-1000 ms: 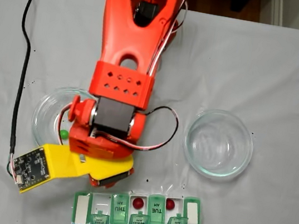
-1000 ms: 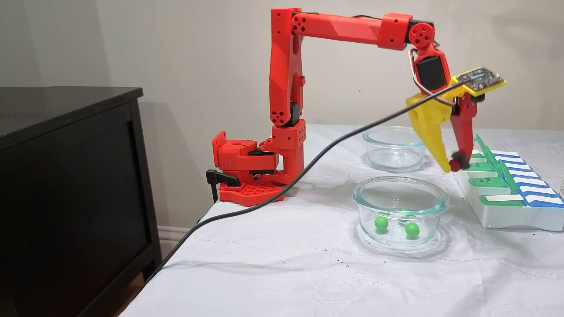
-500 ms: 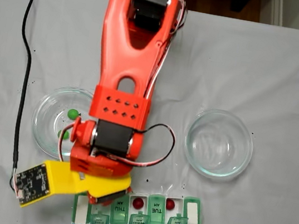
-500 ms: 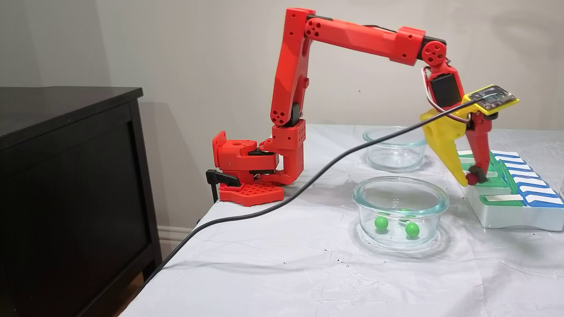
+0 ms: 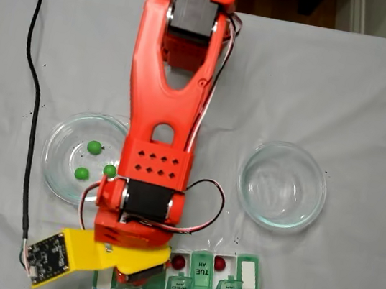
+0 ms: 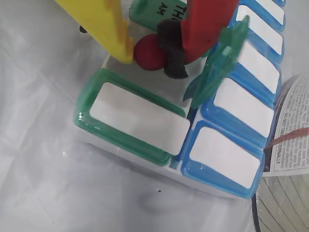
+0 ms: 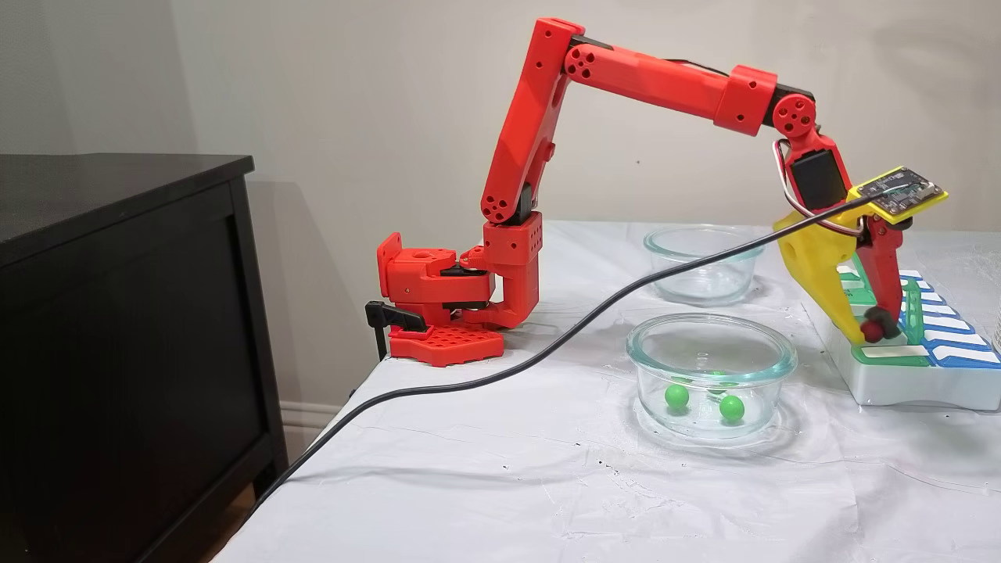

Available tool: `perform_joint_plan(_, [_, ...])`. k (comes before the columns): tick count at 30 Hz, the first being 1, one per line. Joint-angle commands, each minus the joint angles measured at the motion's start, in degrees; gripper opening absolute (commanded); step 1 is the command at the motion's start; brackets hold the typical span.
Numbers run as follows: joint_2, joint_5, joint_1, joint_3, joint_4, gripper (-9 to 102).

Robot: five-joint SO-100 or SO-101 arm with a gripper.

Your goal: Sort medicines into box.

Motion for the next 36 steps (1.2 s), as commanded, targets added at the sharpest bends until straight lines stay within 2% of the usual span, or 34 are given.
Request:
perform_joint_plan(1, [1.2,-0.6,-1.1,-7.5,1.7,24])
perform_joint_plan(11, [6.5,-1.9,0.3,-6.6,5.8,23])
perform_joint_plan(13, [8.5,-3.5,0.8,-6.2,6.9,18])
perform_joint_plan(15, [11.2,-6.0,1.1,-5.4,8.7,3])
perform_joint_plan(18, [15.0,-9.3,1.3,-4.7,13.7,0])
perform_joint_plan(28, [23.6,-19.5,5.4,-1.6,25.3,0])
perform_joint_plan(36, [16.7,-32.6,9.7,-11.0,40.5,0])
